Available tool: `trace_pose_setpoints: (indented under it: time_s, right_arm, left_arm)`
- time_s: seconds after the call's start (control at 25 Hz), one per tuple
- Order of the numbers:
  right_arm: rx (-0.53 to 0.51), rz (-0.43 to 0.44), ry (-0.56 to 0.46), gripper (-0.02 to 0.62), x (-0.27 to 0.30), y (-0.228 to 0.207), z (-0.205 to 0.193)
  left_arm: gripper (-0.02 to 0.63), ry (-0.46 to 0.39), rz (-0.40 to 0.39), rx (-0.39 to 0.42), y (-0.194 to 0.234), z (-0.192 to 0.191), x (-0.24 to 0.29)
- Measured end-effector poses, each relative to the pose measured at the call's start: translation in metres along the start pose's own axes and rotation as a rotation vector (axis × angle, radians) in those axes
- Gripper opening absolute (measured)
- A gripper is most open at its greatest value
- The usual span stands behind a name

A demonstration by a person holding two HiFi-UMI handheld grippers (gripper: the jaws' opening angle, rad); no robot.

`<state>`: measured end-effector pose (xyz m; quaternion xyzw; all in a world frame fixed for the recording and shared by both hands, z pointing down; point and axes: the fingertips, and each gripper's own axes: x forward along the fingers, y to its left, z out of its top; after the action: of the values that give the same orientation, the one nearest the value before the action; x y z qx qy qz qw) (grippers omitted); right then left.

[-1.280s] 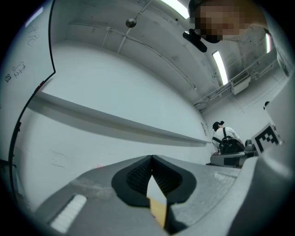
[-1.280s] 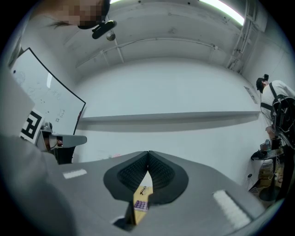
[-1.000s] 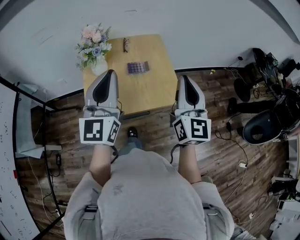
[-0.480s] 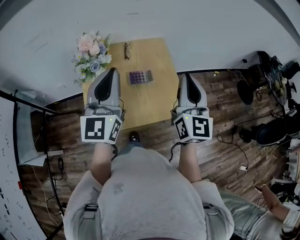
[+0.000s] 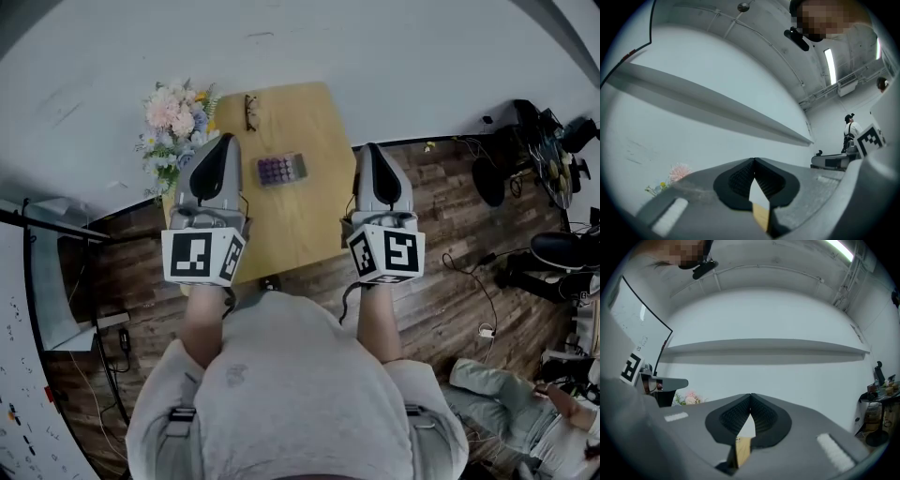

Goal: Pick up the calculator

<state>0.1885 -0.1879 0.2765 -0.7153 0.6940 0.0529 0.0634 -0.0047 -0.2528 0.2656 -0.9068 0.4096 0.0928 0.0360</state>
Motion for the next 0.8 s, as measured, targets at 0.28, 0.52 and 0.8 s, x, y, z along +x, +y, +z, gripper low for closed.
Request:
trace_pose_setpoints:
  time_s: [0.28, 0.52, 0.8]
  right_arm:
    - [-0.008, -0.018, 0.002, 0.000, 0.027, 0.000, -0.006]
    - [-0.013, -0.028, 0.017, 0.000, 0.042, 0.003, -0.013]
    - [0.022, -0.019, 0.084, 0.000, 0.056, 0.006, -0.039]
  left_arm:
    - [0.006, 0.018, -0.036, -0.011, 0.012, -0.013, 0.024]
    - [0.006, 0.055, -0.072, -0.017, 0.019, -0.026, 0.040]
    - [0.005, 0.124, -0.102, -0.036, 0.018, -0.051, 0.049]
